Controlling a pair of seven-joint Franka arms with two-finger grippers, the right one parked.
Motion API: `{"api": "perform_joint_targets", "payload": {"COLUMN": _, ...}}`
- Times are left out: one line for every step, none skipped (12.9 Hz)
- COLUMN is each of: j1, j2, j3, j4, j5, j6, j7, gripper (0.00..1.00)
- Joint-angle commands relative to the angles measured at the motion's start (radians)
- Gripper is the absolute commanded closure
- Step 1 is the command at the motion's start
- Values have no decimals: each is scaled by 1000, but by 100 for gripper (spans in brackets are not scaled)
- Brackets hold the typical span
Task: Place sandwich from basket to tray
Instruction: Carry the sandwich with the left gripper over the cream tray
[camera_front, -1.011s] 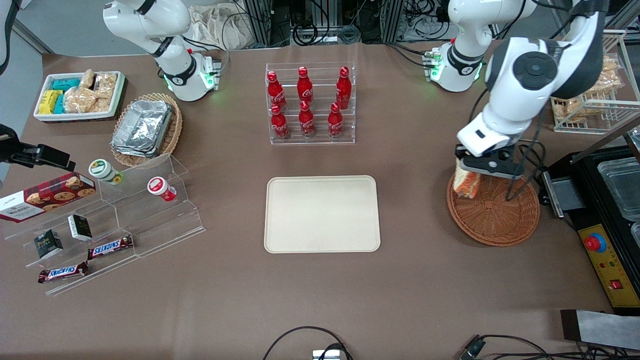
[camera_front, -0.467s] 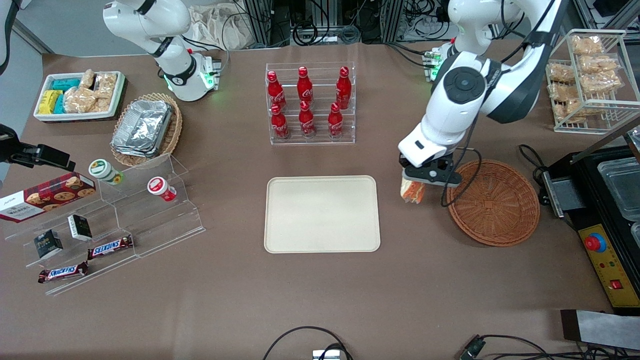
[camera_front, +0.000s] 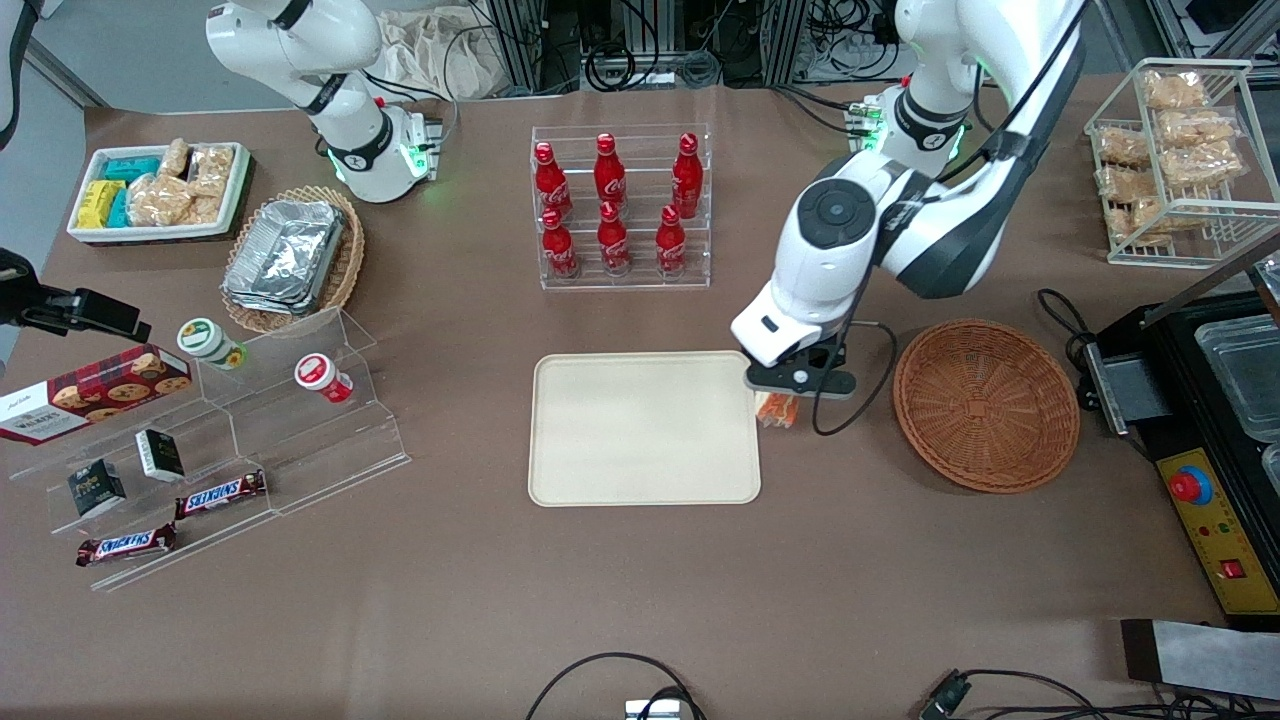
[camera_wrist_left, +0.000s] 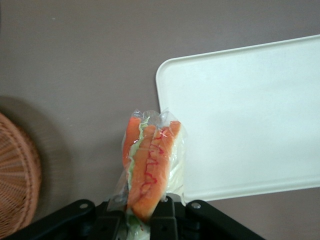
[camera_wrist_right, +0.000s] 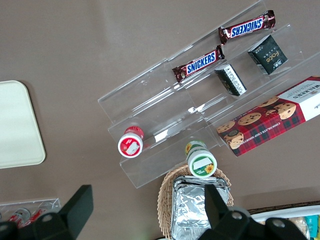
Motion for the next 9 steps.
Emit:
{"api": "perform_joint_targets", "payload": {"j1": -35, "j2": 105, "j3": -2, "j4": 109, "j5": 60, "j6": -41, "j7": -67, "gripper": 86}}
{"api": "perform_joint_targets", "payload": {"j1": -47, "j2": 129, "j3": -2, "j4": 126, "j5": 76, "j6": -41, "j7": -80, "gripper": 85}}
{"api": "perform_joint_targets", "payload": {"j1": -61, "j2": 149, "j3": 0, "j4": 133, "j5": 99, "j6": -41, "j7": -97, "gripper": 85}}
{"api": "perform_joint_targets", "payload": {"j1": -70, "j2": 174, "j3": 0, "j4": 152, "j5": 116, "j6": -41, "j7": -116, "gripper": 86}}
{"api": "perform_joint_targets", "payload": {"j1": -79, "j2": 201, "j3": 0, "j4": 176, "j5": 137, "j6": -41, "j7": -137, "gripper": 85}}
{"api": "perform_joint_targets", "payload": {"j1": -95, "j2": 229, "j3": 1, "j4": 195, "j5": 158, "j6": -41, "j7": -159, "gripper": 85}}
{"api": "perform_joint_targets", "payload": {"j1": -113, "j2": 252, "j3": 4, "j4": 212, "j5": 184, "j6": -41, "j7": -182, "gripper": 85}}
{"api": "perform_joint_targets", "payload": {"j1": -118, "j2": 276, "j3": 4, "j4": 225, "j5": 209, "j6": -41, "j7": -197, "gripper": 86}}
{"api": "perform_joint_targets", "payload": {"j1": -122, "j2": 292, "j3": 4, "j4": 229, "j5": 226, "j6": -41, "j7": -211, "gripper": 85}}
